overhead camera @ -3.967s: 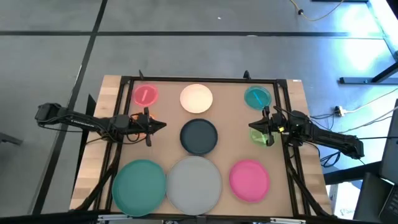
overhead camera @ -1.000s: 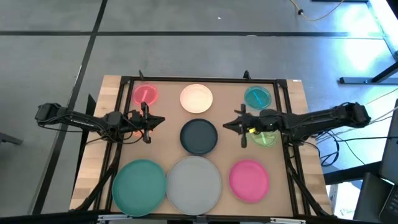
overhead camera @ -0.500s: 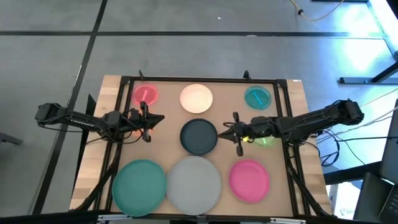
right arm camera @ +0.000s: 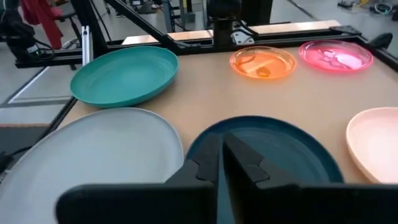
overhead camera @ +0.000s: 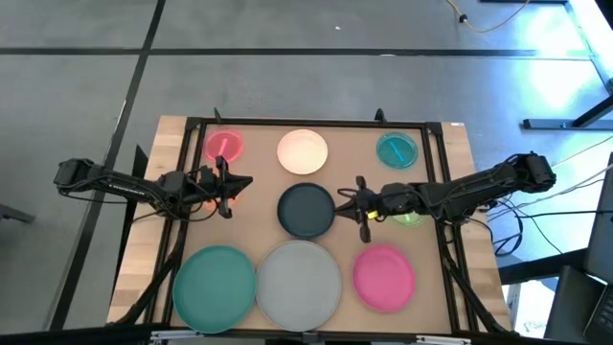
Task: Stack plastic plates
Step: Stack the large green plate on top of the large grey plate
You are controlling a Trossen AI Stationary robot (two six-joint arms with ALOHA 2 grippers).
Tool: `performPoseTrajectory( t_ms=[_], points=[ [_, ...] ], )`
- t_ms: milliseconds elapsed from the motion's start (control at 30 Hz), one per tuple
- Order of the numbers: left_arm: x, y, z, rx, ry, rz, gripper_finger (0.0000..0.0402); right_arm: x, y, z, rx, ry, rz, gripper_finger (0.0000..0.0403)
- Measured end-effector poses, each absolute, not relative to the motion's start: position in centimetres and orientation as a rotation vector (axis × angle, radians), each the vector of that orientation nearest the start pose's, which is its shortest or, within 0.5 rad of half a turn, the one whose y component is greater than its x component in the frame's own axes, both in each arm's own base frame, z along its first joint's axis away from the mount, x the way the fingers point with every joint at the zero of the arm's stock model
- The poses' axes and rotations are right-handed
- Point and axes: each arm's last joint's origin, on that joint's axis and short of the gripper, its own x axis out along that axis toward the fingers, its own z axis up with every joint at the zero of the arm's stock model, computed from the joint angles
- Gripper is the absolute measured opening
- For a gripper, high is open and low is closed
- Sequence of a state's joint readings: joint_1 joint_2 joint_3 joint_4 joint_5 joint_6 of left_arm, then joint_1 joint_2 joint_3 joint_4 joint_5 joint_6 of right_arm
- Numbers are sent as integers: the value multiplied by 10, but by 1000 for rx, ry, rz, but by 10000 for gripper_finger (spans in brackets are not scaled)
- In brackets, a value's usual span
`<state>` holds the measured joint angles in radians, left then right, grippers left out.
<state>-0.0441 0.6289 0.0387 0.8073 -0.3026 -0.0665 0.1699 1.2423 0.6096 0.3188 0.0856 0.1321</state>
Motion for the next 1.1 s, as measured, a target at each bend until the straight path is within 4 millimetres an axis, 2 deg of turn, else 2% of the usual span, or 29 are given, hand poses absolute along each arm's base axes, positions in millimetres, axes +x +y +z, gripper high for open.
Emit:
performPoseTrajectory(
  t_ms=[333,467,800,1100],
  points=[
    [141,1,188,-133,-180,190,99,257,43,229,104,303,115,136],
    [143,1,192,-125,-185,196,129,257,44,229,106,306,136,167],
    [148,-1,208,-126,-228,160,138,275,48,213,108,328,169,179],
    [148,-1,207,-124,-217,162,137,307,54,220,90,466,168,179]
  ],
)
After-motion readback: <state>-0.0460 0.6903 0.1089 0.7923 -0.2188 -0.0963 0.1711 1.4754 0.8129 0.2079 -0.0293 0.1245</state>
